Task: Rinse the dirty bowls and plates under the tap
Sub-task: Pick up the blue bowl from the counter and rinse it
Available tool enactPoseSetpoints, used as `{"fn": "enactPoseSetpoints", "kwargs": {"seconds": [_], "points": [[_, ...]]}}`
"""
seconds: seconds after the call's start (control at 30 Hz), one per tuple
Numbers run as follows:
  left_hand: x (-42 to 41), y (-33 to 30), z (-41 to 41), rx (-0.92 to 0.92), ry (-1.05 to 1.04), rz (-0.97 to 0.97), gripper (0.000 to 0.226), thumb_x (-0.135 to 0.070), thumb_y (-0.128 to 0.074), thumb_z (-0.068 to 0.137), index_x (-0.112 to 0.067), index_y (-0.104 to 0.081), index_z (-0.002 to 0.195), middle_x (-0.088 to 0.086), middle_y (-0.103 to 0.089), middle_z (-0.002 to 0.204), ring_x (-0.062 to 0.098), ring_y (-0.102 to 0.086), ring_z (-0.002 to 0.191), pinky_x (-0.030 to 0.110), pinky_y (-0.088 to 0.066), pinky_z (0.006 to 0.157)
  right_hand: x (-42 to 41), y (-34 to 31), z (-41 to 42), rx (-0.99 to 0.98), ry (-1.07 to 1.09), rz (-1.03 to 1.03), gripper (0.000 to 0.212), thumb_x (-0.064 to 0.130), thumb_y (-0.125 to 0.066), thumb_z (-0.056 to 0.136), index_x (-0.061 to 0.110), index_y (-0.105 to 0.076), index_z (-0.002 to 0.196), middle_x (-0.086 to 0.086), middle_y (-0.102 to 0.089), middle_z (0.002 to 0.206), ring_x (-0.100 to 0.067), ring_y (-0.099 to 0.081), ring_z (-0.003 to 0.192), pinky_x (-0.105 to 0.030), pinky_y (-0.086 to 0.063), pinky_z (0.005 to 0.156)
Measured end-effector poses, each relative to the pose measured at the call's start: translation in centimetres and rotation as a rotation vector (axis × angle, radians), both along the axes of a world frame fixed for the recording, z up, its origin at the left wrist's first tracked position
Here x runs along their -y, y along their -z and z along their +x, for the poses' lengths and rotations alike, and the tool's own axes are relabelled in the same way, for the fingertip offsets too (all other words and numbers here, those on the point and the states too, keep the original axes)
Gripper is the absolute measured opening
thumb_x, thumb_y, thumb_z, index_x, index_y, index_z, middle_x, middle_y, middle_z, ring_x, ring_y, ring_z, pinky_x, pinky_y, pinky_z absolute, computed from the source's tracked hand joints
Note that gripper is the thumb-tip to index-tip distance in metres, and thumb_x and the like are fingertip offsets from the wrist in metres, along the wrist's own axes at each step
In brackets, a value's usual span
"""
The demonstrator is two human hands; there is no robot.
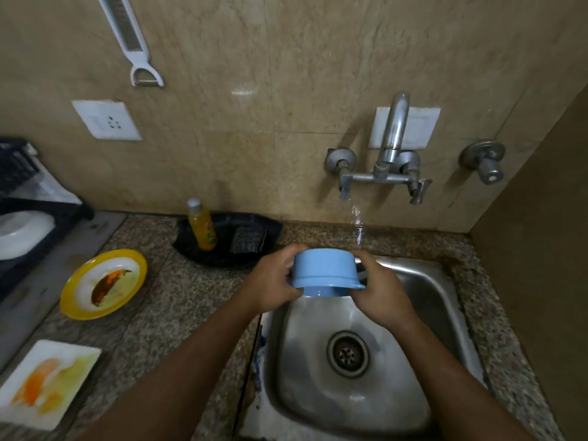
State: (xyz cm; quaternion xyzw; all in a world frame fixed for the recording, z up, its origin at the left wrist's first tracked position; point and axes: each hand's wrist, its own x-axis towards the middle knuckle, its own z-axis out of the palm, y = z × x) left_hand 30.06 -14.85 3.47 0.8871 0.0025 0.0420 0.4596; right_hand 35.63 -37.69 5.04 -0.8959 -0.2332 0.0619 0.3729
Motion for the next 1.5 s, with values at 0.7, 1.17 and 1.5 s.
{"fn": "enactPoseSetpoints", "kwargs": {"seconds": [0.7, 1.17, 1.5], "points": [[-22.2, -6.7, -19.7, 0.059, -0.884, -1.011, 0.032, -0.025, -0.070, 0.072, -0.012, -0.075, 0.100, 0.015, -0.074, 0.104, 0.029, -0.068, 0.093, 0.036, -0.055, 0.079, -32.8, -1.8, -9.6, -0.787, -0.878, 0.490, 0.101, 0.037, -0.083, 0.066, 0.024, -0.026, 0.149, 0.003, -0.036, 0.154, -0.011, -0.040, 0.136, -0.032, -0.040, 0.106], [-40.2, -7.8, -27.6, -0.104, -0.936, 0.389, 0.049, -0.058, -0.048, 0.092, -0.025, -0.060, 0.126, -0.004, -0.067, 0.117, 0.012, -0.062, 0.102, 0.027, -0.050, 0.084, -57.6, 0.1, -15.6, -1.281, -0.426, 0.515, 0.034, 0.035, -0.064, 0.091, 0.015, -0.064, 0.118, -0.010, -0.073, 0.108, -0.039, -0.067, 0.102, -0.059, -0.052, 0.090], [-56.6, -13.4, -30.8, -0.627, -0.814, 0.746, 0.085, -0.084, -0.032, 0.080, -0.045, -0.010, 0.153, -0.001, -0.005, 0.165, 0.027, 0.000, 0.152, 0.060, -0.005, 0.118, -71.4, 4.5, -20.2, -1.026, -0.486, 0.395, 0.021, 0.032, -0.066, 0.088, 0.019, -0.068, 0.104, -0.007, -0.070, 0.109, -0.025, -0.067, 0.094, -0.046, -0.057, 0.083]]}}
